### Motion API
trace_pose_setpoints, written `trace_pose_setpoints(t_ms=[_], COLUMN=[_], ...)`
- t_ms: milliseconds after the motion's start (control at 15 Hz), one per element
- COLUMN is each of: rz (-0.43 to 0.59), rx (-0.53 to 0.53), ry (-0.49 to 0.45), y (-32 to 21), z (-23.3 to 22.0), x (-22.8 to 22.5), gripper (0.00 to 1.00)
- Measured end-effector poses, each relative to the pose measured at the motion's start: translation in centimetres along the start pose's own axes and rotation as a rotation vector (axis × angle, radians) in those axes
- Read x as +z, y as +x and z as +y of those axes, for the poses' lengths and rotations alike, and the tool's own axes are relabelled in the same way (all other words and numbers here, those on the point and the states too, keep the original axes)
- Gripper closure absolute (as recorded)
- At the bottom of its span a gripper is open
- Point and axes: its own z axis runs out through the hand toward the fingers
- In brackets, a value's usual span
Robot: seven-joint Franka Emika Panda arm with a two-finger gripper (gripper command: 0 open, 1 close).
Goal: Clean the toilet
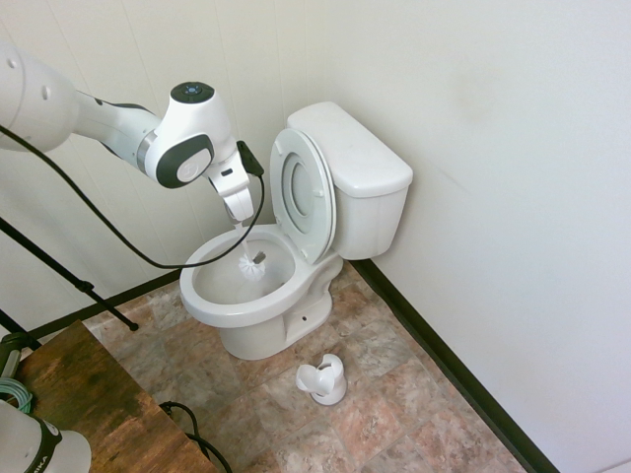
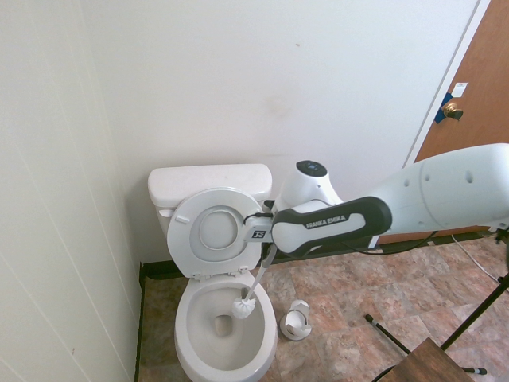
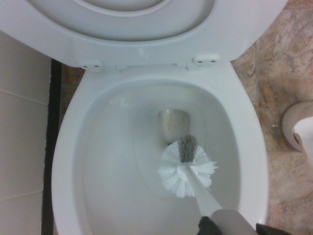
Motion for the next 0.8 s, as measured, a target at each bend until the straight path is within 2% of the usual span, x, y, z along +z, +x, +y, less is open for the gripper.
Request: trace_pose_setpoints(t_ms=[333, 800], rz=[0.023, 0.040], rx=[0.046, 0.049], ry=[-0.016, 0.000], y=[-0.5, -4.2], z=[-2.9, -6.8], x=[9.9, 13.0], gripper=[1.00, 1.00])
